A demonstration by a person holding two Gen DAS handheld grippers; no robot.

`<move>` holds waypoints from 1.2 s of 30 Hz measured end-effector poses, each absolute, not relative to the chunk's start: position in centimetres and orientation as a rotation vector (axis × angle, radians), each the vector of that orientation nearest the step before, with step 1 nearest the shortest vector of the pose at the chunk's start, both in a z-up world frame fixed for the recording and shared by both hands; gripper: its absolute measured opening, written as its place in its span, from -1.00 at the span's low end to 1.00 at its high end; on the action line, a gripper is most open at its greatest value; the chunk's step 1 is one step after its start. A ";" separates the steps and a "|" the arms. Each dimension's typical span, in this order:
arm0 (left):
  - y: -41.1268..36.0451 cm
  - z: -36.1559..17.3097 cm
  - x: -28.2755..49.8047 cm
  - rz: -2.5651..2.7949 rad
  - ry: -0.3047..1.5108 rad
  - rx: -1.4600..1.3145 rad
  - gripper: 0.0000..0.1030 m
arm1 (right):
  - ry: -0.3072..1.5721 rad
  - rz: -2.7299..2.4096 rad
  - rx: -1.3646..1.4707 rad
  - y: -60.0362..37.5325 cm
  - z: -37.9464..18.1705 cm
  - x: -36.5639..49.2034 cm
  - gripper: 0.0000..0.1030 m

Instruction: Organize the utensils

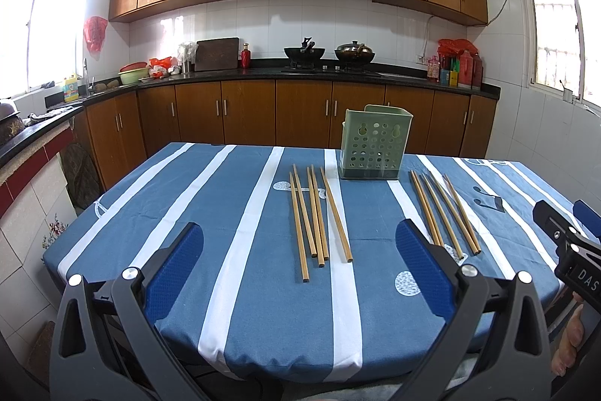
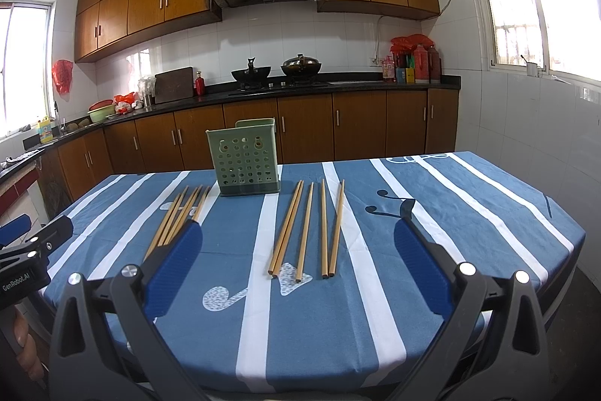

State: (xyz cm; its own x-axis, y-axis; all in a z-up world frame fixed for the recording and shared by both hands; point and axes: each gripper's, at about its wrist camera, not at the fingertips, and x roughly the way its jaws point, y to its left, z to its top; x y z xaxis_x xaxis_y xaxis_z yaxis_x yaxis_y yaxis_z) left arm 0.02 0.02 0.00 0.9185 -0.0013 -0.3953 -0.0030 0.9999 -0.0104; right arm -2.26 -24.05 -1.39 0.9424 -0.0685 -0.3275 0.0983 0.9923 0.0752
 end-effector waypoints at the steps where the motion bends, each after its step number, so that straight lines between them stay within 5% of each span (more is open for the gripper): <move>1: 0.0 0.0 0.0 0.001 0.406 -0.011 0.97 | 0.331 -0.085 0.091 -24.0 -1.4 -2.3 0.92; 26: 0.2 -0.5 0.5 0.020 0.425 -0.003 0.97 | 0.350 -0.076 0.105 -24.2 -2.3 -1.0 0.92; 36: 1.6 -3.2 3.8 0.031 0.580 -0.021 0.97 | 0.526 -0.156 0.133 -26.9 -4.3 4.7 0.79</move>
